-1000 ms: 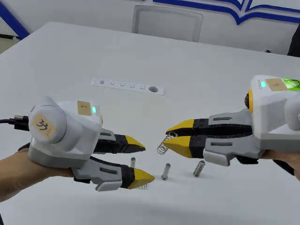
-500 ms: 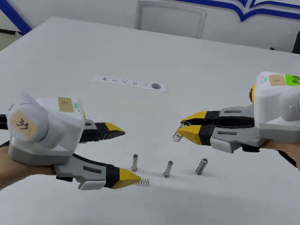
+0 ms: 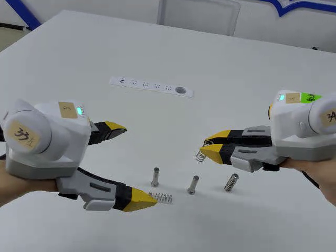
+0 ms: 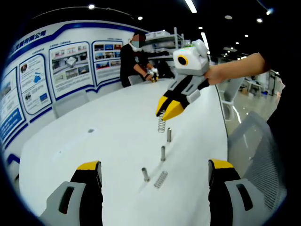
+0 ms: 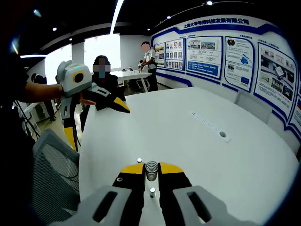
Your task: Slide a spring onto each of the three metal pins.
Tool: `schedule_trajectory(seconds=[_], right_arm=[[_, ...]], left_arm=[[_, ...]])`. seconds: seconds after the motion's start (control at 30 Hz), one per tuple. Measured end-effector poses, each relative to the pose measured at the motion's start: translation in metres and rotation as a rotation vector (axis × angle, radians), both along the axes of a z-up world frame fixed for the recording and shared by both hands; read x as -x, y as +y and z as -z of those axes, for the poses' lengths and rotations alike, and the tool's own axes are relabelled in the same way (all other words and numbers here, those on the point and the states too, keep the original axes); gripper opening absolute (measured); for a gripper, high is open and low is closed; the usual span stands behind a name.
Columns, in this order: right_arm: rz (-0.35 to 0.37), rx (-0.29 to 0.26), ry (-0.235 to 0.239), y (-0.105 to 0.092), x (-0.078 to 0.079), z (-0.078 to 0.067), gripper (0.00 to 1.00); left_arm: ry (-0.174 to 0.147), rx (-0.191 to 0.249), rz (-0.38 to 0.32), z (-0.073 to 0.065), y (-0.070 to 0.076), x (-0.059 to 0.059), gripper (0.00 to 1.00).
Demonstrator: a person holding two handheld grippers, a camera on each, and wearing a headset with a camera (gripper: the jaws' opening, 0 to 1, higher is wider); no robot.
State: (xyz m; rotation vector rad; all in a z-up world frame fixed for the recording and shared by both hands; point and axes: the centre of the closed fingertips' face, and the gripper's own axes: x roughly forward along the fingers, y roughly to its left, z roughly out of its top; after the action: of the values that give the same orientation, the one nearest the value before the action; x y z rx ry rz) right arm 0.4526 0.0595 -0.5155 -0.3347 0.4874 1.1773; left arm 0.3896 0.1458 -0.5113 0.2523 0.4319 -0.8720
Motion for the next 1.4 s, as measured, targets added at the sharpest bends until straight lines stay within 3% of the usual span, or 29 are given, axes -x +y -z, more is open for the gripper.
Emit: schedule_trajectory(seconds=[0.2, 0.47, 0.63, 0.77, 0.93, 1.1, 1.4], right_arm=[[0.001, 0.043, 0.023, -0.001, 0.0, 0.024, 0.11], [0.026, 0.076, 0.058, -0.001, -0.003, 0.048, 0.11], [0.046, 0.07, 0.071, -0.002, -0.004, 0.053, 0.11], [0.05, 0.085, 0.087, -0.003, -0.002, 0.059, 0.11], [0.038, 0.12, 0.081, -0.003, 0.001, 0.07, 0.11], [-0.002, 0.177, 0.037, -0.002, 0.004, 0.082, 0.11], [0.007, 0.186, 0.014, -0.001, 0.0, 0.095, 0.11]], left_arm=[[0.014, -0.005, -0.014, 0.006, 0.006, 0.002, 1.0], [0.038, -0.011, -0.012, 0.011, 0.007, 0.006, 0.98], [0.056, -0.04, -0.005, 0.019, 0.009, 0.01, 0.96], [0.061, -0.03, -0.006, 0.019, 0.008, 0.011, 0.97], [0.06, -0.034, -0.012, 0.019, 0.008, 0.009, 0.95], [0.063, -0.03, -0.007, 0.019, 0.006, 0.011, 0.95], [0.078, -0.047, -0.017, 0.026, 0.012, 0.015, 0.94]])
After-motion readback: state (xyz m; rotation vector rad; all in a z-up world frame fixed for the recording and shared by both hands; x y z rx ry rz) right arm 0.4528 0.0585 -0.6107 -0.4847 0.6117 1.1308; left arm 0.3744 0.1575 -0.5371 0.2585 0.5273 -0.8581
